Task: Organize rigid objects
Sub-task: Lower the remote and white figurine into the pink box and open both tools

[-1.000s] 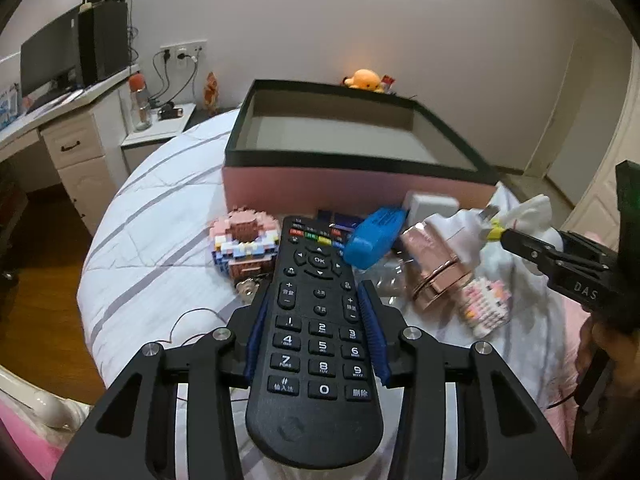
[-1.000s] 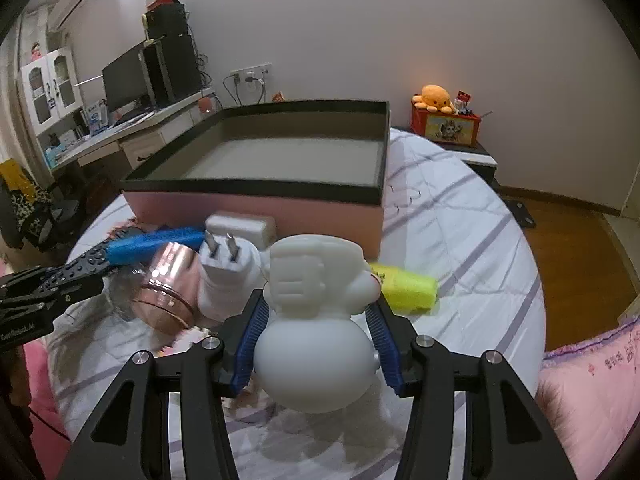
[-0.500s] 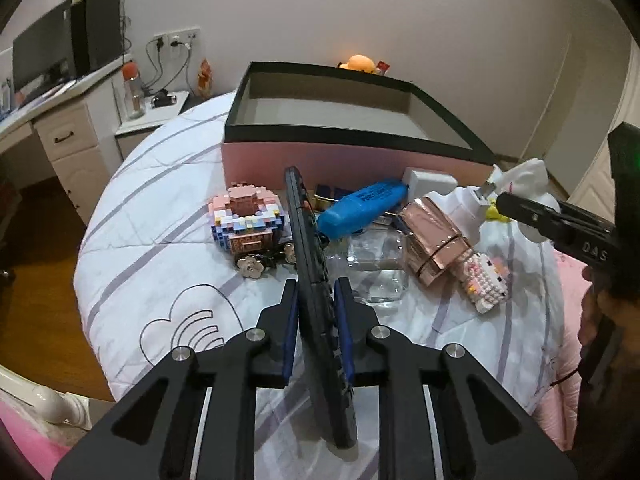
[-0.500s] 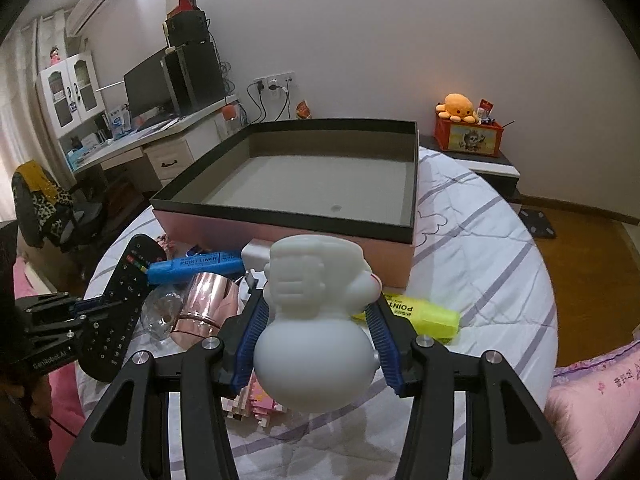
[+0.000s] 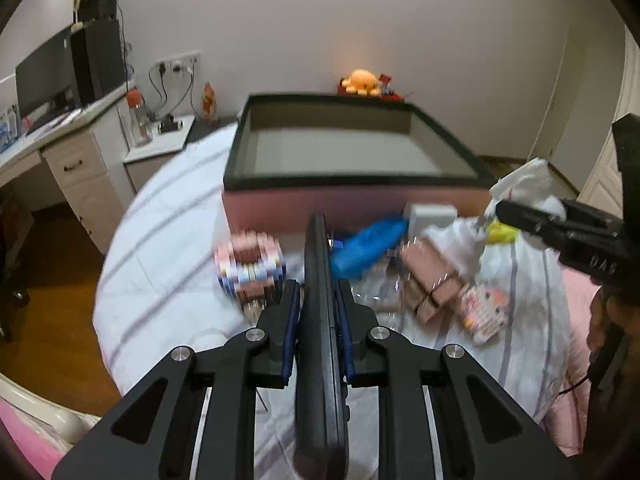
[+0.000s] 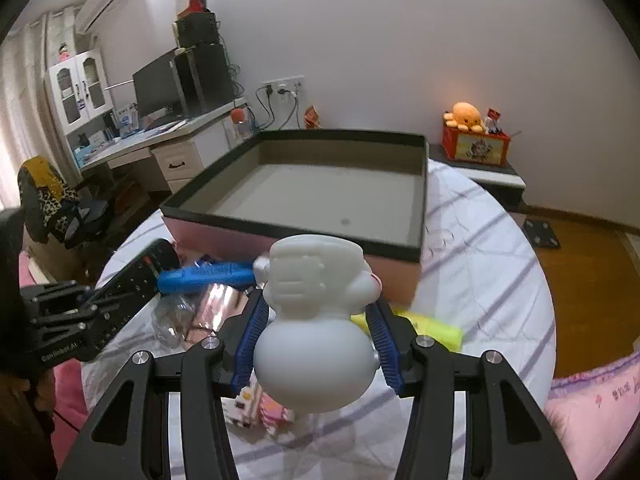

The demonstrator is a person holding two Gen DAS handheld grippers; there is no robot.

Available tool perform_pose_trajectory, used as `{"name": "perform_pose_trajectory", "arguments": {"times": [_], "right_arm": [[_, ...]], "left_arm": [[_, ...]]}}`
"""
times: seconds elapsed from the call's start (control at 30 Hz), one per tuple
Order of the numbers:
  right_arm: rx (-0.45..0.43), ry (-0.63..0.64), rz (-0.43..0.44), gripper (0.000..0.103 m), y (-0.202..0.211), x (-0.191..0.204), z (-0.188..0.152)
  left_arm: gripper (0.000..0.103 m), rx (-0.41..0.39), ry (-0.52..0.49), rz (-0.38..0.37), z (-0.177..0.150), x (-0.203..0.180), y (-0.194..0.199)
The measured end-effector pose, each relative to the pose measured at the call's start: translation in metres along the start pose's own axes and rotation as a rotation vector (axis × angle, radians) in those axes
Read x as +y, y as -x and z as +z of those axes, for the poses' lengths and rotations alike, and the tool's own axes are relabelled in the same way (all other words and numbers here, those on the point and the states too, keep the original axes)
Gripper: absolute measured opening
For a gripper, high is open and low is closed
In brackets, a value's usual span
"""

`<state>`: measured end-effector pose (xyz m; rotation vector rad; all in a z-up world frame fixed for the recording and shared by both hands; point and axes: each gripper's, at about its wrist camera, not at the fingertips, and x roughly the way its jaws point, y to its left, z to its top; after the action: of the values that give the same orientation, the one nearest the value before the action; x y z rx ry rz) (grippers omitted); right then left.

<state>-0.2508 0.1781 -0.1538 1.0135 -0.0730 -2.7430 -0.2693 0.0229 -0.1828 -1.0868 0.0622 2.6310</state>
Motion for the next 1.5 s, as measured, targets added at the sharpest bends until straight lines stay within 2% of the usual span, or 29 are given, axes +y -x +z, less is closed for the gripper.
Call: {"name": "perform_pose_trajectory", "arguments": {"times": [0.33,0.4,0.6,0.8,1.0,1.1,1.23,1.33,1.4,1.43,1.47,1.5], "right_arm": [[-0.022,0.045,0.042,0.052,-0.009,0.013,0.027],[-0.025,0.049,0.047,0.052,-0.013,0.014,0.030],[-0.021,0.050,0.064,0.052,-0.026,0.013,0.040],[-0.017,0.045,0.052,0.052,-0.044,0.004,0.064],[0.049,0.035,0.039,0.052,-0.083,-0.005,0.083],[0.089,0.037,0.030,0.052,-0.100,-0.007,0.083],[0.123,0.033,0.031,0.052,-0.113,-0.009,0.077],[0.140,0.026,0.012,0.053,-0.117,-0.012,0.076],[0.137,0.014,0.015,0.056,-0.116,-0.014,0.076],[0.123,0.007,0.016,0.060,-0.112,-0.014,0.075],[0.115,0.008,0.001,0.064,-0.110,-0.013,0.077],[0.103,0.010,-0.020,0.066,-0.107,-0.012,0.079]], "left_arm": [[0.018,-0.091,0.043,-0.031,0.034,0.003,0.012],[0.018,-0.097,0.026,-0.037,0.041,-0.001,0.012],[0.018,-0.120,0.006,-0.067,0.071,-0.016,0.000],[0.018,-0.133,0.005,-0.077,0.107,-0.017,-0.022],[0.018,-0.076,0.001,-0.059,0.126,-0.010,-0.068],[0.018,-0.045,0.010,-0.067,0.126,-0.006,-0.089],[0.019,-0.012,0.015,-0.039,0.122,-0.007,-0.111],[0.020,-0.019,0.035,-0.004,0.118,-0.003,-0.114],[0.026,-0.024,0.052,0.005,0.117,0.002,-0.112],[0.037,-0.032,0.062,0.025,0.116,0.004,-0.110],[0.054,-0.041,0.072,0.051,0.115,0.006,-0.107],[0.062,-0.057,0.092,0.089,0.113,0.011,-0.101]]}}
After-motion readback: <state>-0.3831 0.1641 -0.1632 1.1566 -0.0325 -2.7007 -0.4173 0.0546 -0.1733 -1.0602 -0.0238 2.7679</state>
